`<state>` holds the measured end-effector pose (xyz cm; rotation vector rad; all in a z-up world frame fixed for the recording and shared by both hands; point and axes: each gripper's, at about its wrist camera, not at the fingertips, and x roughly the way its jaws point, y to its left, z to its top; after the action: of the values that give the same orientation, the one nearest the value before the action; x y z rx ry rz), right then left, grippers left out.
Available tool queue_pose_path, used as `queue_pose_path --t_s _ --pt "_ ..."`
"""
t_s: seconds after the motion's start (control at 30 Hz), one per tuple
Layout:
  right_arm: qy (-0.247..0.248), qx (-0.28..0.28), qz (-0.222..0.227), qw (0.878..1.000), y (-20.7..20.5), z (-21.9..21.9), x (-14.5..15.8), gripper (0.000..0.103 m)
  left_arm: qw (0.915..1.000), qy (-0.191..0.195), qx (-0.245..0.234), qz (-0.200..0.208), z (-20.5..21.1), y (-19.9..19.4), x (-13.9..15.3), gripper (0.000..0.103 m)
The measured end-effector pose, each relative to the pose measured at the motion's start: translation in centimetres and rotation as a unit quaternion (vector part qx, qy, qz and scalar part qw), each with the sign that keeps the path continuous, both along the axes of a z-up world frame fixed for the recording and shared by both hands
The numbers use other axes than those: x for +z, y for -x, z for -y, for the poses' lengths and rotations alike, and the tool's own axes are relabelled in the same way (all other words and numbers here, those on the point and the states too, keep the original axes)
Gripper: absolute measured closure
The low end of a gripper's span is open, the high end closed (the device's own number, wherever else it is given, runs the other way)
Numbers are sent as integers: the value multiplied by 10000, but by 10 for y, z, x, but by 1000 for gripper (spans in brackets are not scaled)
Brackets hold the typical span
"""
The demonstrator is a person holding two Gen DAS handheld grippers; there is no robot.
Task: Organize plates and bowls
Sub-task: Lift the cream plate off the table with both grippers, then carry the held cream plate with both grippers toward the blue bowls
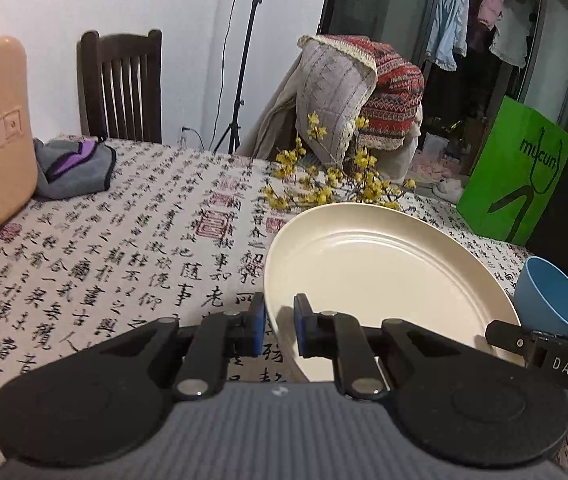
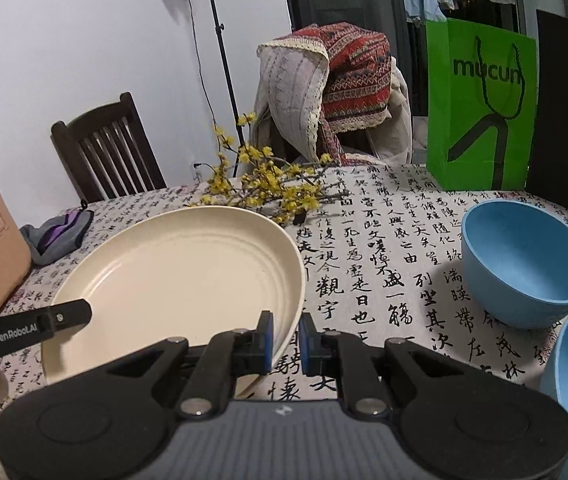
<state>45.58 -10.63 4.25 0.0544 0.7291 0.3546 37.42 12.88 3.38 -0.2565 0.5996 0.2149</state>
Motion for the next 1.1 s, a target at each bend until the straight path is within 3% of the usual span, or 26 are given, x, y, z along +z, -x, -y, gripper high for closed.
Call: queue_pose_path --t_s 1.1 --pt "-122 73 566 9983 100 1 43 90 9989 56 33 471 -3 109 36 88"
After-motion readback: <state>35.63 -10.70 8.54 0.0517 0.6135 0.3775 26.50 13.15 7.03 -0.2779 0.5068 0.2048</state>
